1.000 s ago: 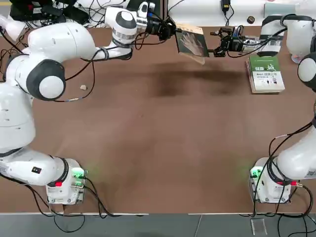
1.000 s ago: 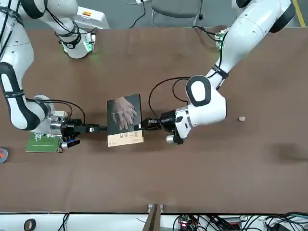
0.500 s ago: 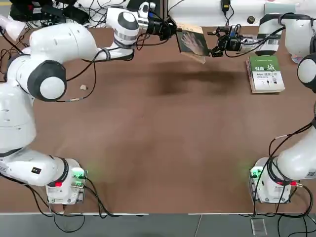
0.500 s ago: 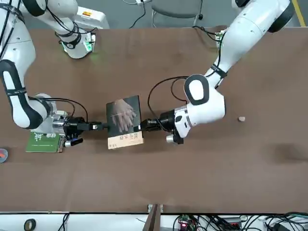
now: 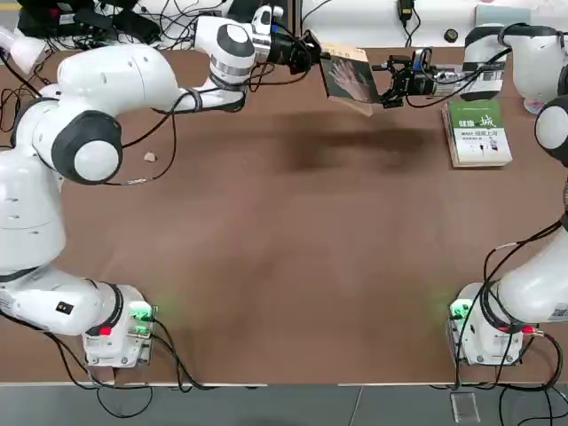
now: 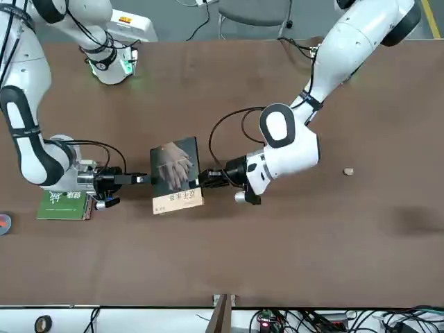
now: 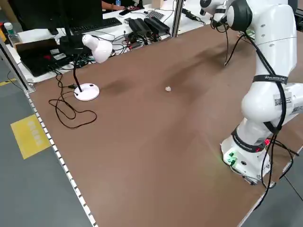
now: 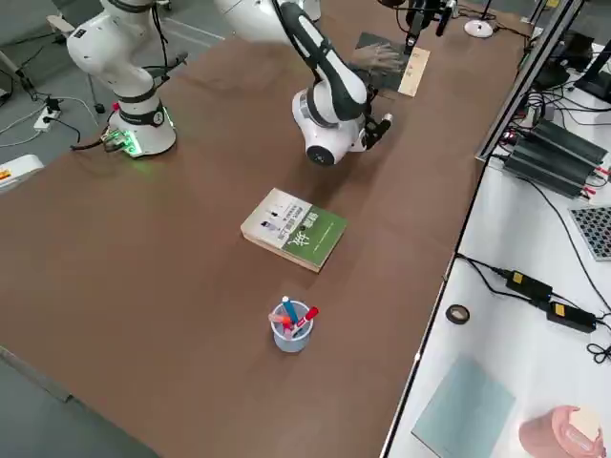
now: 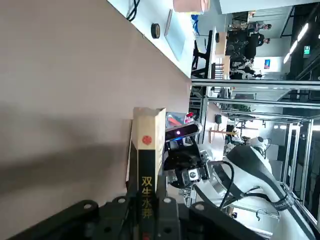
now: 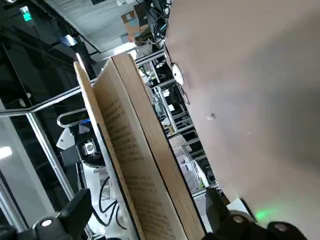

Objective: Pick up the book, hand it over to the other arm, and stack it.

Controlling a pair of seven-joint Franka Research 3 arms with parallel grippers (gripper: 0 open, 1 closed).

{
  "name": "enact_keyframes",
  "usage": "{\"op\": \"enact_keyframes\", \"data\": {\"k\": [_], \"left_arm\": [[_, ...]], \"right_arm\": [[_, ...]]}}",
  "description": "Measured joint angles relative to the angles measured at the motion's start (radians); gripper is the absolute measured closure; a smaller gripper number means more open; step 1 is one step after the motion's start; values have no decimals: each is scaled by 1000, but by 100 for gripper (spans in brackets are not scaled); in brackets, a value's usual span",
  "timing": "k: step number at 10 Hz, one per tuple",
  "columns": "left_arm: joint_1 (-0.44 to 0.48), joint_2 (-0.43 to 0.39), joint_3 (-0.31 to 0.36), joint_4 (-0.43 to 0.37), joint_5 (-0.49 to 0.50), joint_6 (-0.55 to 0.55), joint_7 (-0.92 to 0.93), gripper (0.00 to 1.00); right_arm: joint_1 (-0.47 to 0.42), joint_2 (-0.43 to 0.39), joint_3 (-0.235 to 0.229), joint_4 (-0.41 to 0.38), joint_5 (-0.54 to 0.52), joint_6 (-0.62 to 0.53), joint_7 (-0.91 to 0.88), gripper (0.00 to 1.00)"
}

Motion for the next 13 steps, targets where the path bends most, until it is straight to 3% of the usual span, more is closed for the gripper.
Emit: {"op": "enact_keyframes", "data": {"k": [8, 13], "left_arm": [[-6, 1, 2, 11, 0, 0, 0, 99], [-6, 1, 2, 12, 0, 0, 0, 99]], "right_arm": [[33, -2, 4, 0, 1, -19, 37, 0], [67, -2, 6, -2, 85, -8, 58, 0]]}}
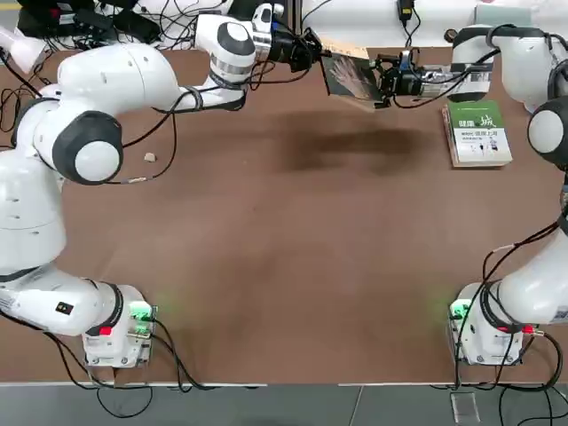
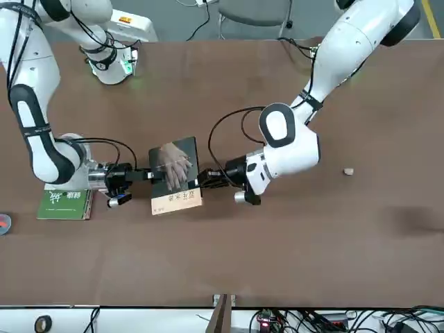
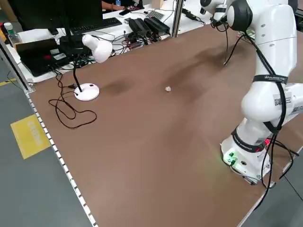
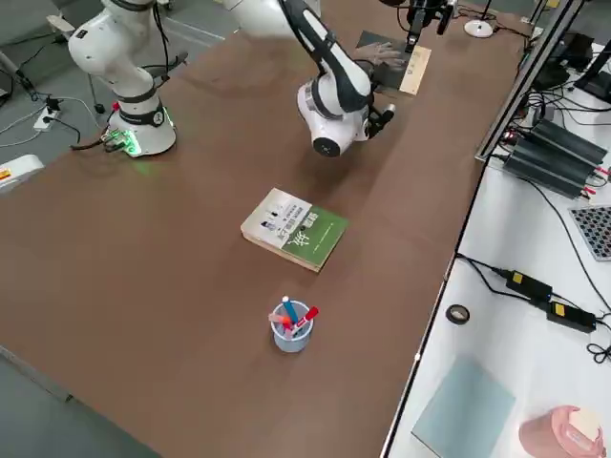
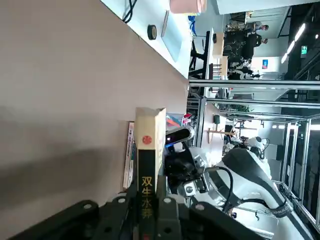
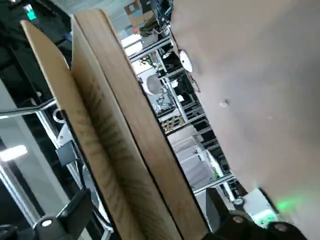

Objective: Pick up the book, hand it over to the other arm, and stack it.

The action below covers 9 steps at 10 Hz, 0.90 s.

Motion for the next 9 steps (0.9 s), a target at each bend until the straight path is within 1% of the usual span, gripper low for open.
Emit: {"op": "enact_keyframes", "data": {"k": [1, 2, 3, 4, 5, 6, 7, 8, 9], "left_arm": [[0, 0, 0, 0, 0, 0, 0, 99], [0, 0, 1, 0, 0, 0, 0, 98], [1, 0, 1, 1, 0, 0, 0, 97], [1, 0, 1, 2, 0, 0, 0, 97], [1, 0, 1, 2, 0, 0, 0, 93], [1, 0, 2, 2, 0, 0, 0, 93], [1, 0, 2, 2, 0, 0, 0, 85], [1, 0, 3, 3, 0, 0, 0, 72], [1, 0, 5, 4, 0, 0, 0, 61]], "right_arm": [[7, 0, 0, 0, 4, 9, 2, 9], [11, 0, 0, 0, 6, 14, 3, 9], [13, 0, 0, 0, 8, 16, 3, 14], [13, 0, -1, 0, 9, 18, 5, 22], [13, 0, -3, 0, 10, 18, 11, 38], [13, -1, -4, 0, 11, 18, 22, 48], [13, -1, -5, 0, 11, 18, 32, 59], [13, -2, -5, 0, 11, 18, 41, 68], [13, -2, -6, 0, 12, 17, 53, 78]]}}
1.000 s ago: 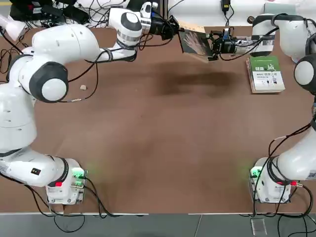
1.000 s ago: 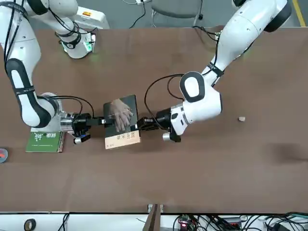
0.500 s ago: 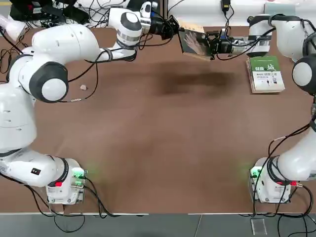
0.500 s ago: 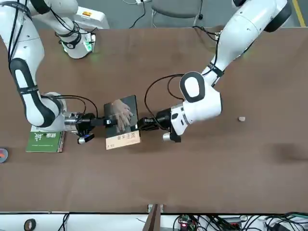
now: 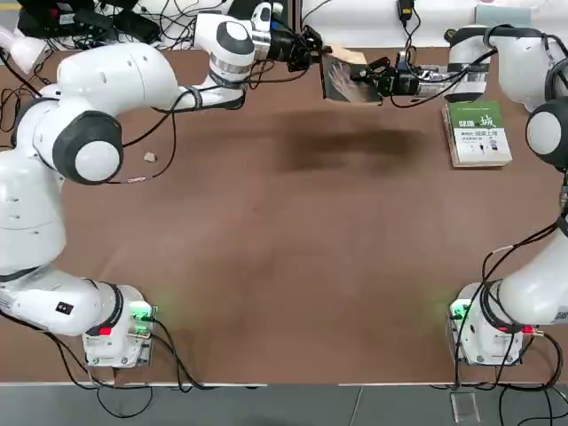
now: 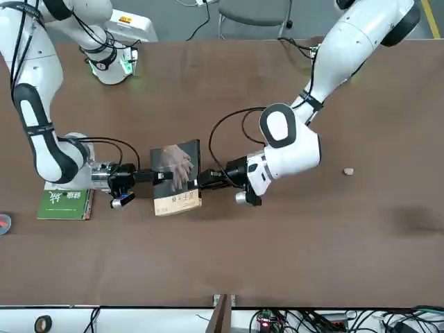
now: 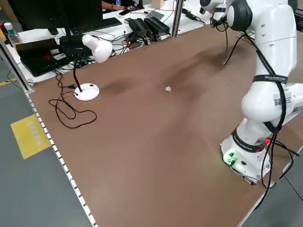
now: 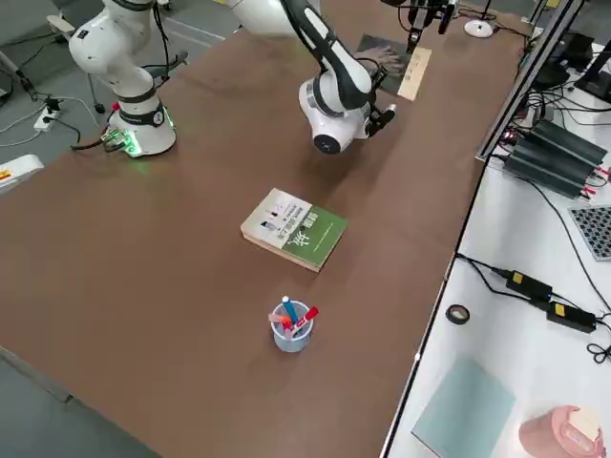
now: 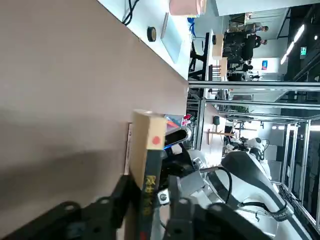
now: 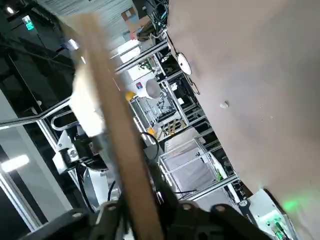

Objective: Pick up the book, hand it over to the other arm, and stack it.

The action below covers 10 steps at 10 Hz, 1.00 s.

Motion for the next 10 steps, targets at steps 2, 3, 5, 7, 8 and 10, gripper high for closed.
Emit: {"op": "enact_keyframes", "data": {"k": [2, 3, 5, 7, 8, 10], "left_arm": [[0, 0, 2, 2, 0, 0, 0, 54], [0, 0, 2, 3, 0, 0, 0, 52], [0, 0, 2, 7, 0, 0, 0, 51], [0, 0, 2, 10, 0, 0, 0, 51], [0, 0, 3, 12, 0, 0, 0, 51], [0, 0, 6, 15, 1, 0, 1, 50]], "right_arm": [[-1, -3, -5, 0, 2, -4, 27, 81], [-2, -6, -9, 0, 2, -9, 31, 81], [-3, -8, -22, 0, 2, -21, 35, 81], [-3, -8, -38, 0, 2, -45, 42, 81], [-3, -8, -51, 0, 2, -69, 52, 81], [-3, -11, -84, 1, 2, -118, 68, 81]]}}
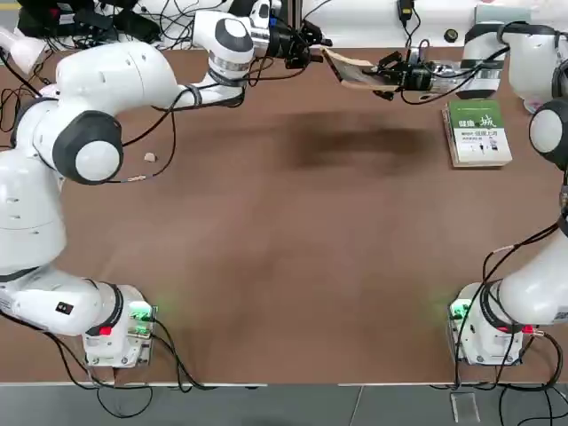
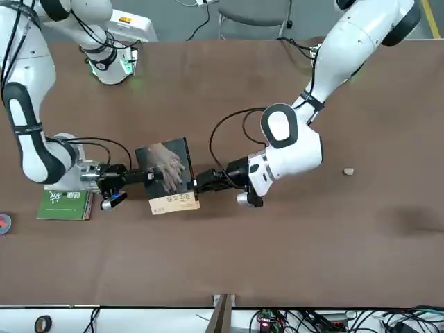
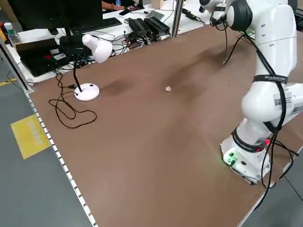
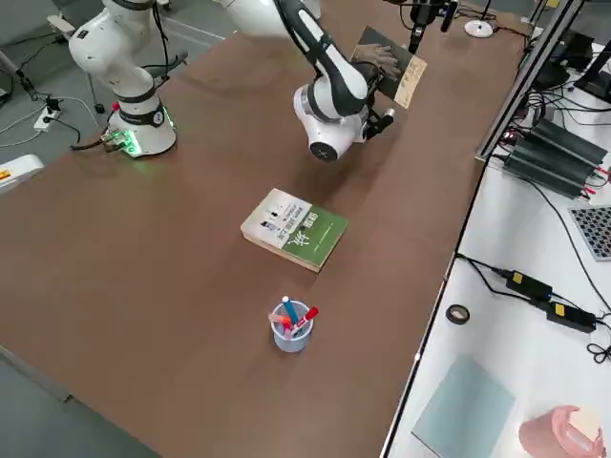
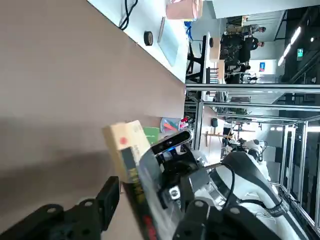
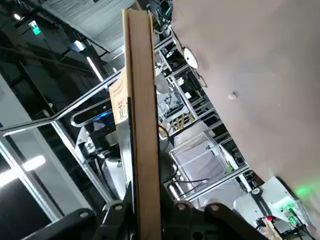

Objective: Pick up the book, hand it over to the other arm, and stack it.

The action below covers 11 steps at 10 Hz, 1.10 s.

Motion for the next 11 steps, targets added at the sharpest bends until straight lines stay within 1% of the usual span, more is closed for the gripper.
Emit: {"op": "enact_keyframes", "data": {"k": [1, 2, 4, 8, 9, 11], "left_arm": [[0, 0, 7, 2, 12, 1, 2, 50], [0, 0, 18, 3, 55, 2, 3, 50], [6, 0, 42, 0, 199, 3, -8, 50], [59, -8, 52, -43, 414, -2, -42, 50], [78, -14, 52, -55, 482, -17, -65, 50], [124, -30, 60, -63, 663, -107, -133, 50]], "right_arm": [[-1, -2, -12, 0, 0, -18, 2, 81], [-1, -3, -24, 0, 0, -33, 3, 81], [-1, -10, -54, 2, -17, -55, 2, 81], [-12, -33, -118, 29, -134, -84, -21, 81], [-20, -36, -131, 39, -163, -86, -30, 81], [-39, -39, -155, 53, -207, -99, -61, 81]]}}
